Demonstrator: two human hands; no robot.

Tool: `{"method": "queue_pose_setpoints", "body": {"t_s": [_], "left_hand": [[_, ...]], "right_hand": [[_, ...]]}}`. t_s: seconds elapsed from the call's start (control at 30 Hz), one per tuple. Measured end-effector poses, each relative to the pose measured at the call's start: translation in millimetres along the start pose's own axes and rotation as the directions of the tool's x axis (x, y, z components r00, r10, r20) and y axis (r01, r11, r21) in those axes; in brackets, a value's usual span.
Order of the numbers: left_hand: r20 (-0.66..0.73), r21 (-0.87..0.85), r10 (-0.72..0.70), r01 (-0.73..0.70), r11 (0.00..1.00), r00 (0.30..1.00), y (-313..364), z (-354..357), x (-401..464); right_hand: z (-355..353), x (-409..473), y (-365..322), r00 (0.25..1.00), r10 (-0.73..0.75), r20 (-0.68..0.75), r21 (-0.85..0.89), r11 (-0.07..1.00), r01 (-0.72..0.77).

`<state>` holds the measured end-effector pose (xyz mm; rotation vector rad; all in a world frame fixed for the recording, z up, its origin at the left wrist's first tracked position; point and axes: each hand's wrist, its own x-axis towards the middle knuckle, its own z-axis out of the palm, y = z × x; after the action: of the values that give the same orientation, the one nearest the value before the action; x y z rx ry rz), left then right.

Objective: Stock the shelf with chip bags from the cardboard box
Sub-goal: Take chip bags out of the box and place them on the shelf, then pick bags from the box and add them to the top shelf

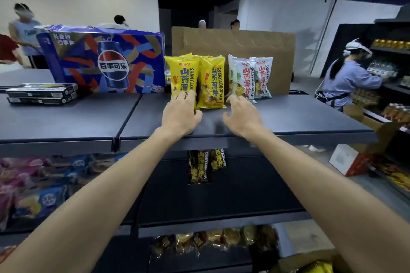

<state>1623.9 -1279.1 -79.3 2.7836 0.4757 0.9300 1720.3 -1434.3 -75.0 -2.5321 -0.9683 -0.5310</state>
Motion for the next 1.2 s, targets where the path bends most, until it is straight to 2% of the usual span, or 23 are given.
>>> {"method": "queue_pose_setpoints", "body": {"t_s": [0.13,0.3,0.6,0.73,0.87,1.03,1.2], "left_hand": [[0.003,0.019,0.062,-0.062,0.998,0.998,24,1,-5],[0.017,0.025,0.173,-0.173,0.985,0.985,76,1,-12],[0.084,-0.097,0.373,-0.365,0.926,0.924,238,26,-44],[0.22,-0.125,0.473,-0.456,0.881,0.853,318,61,-87],[0.417,-0.112,0.478,-0.479,0.871,0.773,364,111,-146],[0.623,-0.13,0.451,-0.485,0.865,0.639,383,167,-218],[0.71,-0.155,0.416,-0.45,0.879,0.568,369,215,-258]], "right_hand": [[-19,-20,19,0.999,0.033,0.0,-0.063,0.997,-0.033],[-51,-50,53,0.992,0.117,-0.039,-0.06,0.991,-0.119],[-128,-152,163,0.955,0.287,-0.079,-0.115,0.949,-0.295],[-158,-222,229,0.92,0.389,-0.043,-0.162,0.906,-0.391],[-157,-290,290,0.857,0.512,0.054,-0.175,0.85,-0.497],[-126,-355,333,0.775,0.604,0.186,-0.214,0.794,-0.569],[-74,-397,351,0.697,0.651,0.3,-0.201,0.758,-0.621]]}}
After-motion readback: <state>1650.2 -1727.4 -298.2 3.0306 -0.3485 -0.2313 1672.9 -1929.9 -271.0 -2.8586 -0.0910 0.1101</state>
